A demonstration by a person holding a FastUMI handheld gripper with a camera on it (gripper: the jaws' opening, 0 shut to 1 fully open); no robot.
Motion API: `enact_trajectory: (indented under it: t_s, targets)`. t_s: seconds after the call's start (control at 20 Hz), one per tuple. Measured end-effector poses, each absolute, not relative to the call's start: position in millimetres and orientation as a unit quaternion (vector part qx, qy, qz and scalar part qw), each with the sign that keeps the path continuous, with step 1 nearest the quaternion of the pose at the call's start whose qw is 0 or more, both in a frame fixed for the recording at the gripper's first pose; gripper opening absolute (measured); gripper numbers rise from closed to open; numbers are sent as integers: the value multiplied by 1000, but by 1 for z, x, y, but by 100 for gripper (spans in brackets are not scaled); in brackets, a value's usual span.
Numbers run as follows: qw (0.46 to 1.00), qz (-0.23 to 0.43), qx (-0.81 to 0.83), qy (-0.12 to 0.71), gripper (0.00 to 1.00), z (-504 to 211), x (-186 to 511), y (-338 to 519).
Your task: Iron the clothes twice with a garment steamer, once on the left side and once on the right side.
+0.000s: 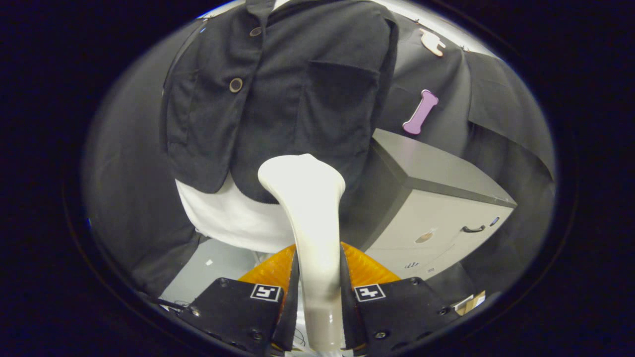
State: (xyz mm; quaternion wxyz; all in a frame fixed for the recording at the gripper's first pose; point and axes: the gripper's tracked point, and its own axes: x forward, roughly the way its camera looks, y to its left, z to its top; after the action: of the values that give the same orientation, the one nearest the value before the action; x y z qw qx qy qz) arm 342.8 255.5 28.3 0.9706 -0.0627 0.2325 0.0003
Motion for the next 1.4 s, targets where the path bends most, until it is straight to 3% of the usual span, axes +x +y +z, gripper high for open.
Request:
enact_trajectory:
  t_s: [0.2, 0.9, 1.4]
  targets:
    - [977, 2, -49, 208, 40, 69, 330, 254]
    - [998, 28, -29, 46, 40, 316, 306, 317]
    - [997, 48, -51, -21, 40, 421, 308, 396]
